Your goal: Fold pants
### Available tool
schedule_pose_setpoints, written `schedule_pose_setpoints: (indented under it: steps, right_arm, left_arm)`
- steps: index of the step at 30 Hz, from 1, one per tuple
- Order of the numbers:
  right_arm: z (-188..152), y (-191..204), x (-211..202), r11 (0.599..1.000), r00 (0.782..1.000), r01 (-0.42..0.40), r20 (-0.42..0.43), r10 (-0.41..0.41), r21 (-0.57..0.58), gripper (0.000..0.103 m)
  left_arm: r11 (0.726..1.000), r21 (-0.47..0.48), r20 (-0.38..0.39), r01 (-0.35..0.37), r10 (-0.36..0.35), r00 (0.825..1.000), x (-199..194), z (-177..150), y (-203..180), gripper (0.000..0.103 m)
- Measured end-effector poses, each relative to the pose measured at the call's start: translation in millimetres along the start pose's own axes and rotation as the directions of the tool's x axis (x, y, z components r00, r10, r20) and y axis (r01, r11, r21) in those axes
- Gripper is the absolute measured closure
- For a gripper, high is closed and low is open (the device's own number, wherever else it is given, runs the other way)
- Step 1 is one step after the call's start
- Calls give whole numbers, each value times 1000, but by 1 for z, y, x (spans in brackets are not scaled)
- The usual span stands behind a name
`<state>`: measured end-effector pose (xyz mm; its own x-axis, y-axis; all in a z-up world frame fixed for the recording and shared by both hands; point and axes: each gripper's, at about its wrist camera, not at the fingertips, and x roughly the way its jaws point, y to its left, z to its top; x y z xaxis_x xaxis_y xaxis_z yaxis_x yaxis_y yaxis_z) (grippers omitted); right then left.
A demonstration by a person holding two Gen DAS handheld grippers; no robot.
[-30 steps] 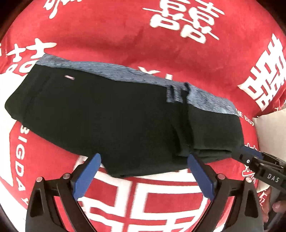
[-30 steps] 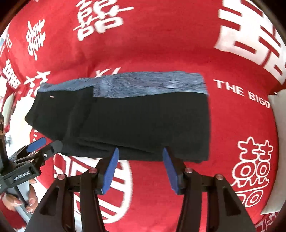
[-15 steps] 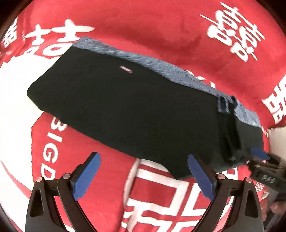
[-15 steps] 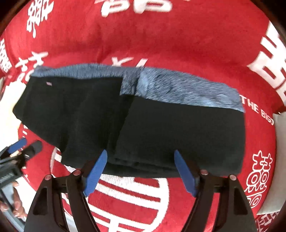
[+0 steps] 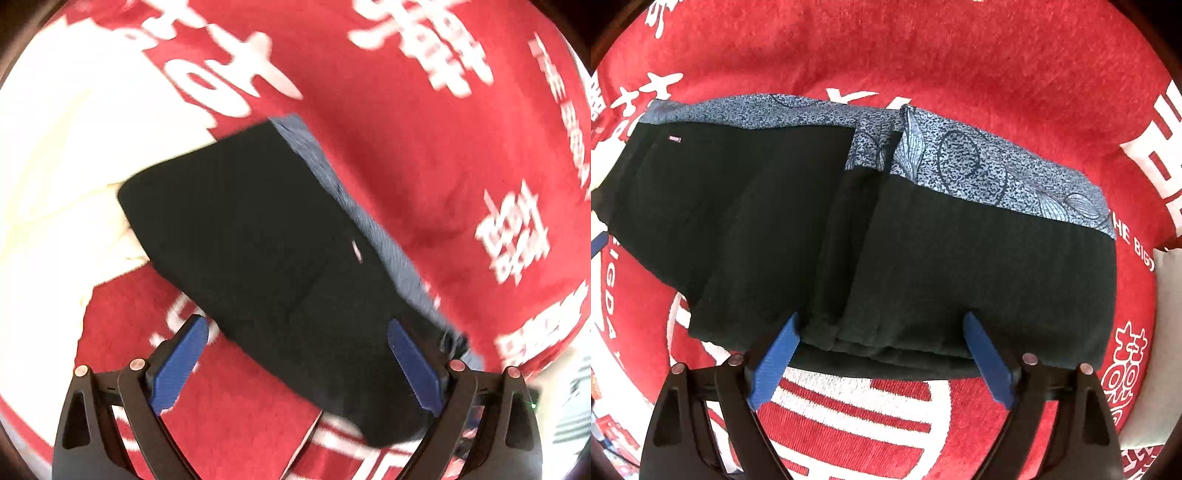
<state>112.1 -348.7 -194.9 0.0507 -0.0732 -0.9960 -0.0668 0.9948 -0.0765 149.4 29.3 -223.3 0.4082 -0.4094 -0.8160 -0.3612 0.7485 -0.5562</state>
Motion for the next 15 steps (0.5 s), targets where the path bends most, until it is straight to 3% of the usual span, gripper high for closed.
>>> schedule_pose_setpoints:
  steps: [5,15]
  right_arm:
    - [-1,2,2,1000,1000,13,0,-13,3,11]
    - [5,13,7,1000,1000,24,-10,-24,10,10]
  left_arm:
    - [991,-90,18,96,-94,995,8,7,24,5]
    - [984,-97,47,150,-146,988,19,15,25,5]
